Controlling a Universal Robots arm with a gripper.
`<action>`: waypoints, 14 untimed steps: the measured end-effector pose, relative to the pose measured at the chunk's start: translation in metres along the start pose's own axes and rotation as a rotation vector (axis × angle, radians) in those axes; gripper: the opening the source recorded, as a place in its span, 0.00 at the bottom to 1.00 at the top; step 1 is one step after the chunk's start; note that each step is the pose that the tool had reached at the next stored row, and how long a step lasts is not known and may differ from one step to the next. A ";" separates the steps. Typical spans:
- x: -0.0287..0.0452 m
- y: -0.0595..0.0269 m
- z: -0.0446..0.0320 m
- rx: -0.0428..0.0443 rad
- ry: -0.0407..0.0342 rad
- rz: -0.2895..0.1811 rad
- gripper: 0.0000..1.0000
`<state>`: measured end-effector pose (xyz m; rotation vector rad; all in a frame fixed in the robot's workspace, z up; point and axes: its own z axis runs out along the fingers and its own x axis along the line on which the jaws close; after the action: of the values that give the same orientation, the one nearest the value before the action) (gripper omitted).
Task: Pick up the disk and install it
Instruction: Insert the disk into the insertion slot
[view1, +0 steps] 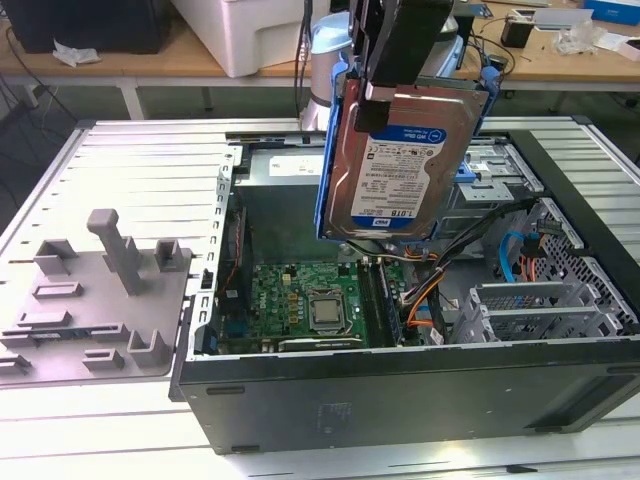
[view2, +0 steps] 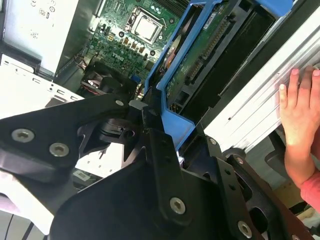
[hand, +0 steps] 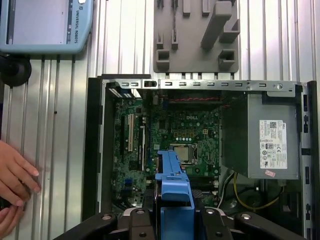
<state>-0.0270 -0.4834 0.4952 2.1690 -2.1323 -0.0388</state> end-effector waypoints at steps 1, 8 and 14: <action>0.0000 0.0000 0.0000 0.0000 0.0000 0.000 0.37; 0.0000 -0.0001 0.0000 0.0000 -0.0001 0.000 0.37; -0.0001 0.0006 0.0000 0.0330 0.0012 -0.005 0.37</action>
<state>-0.0276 -0.4834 0.4952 2.1917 -2.1421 -0.0028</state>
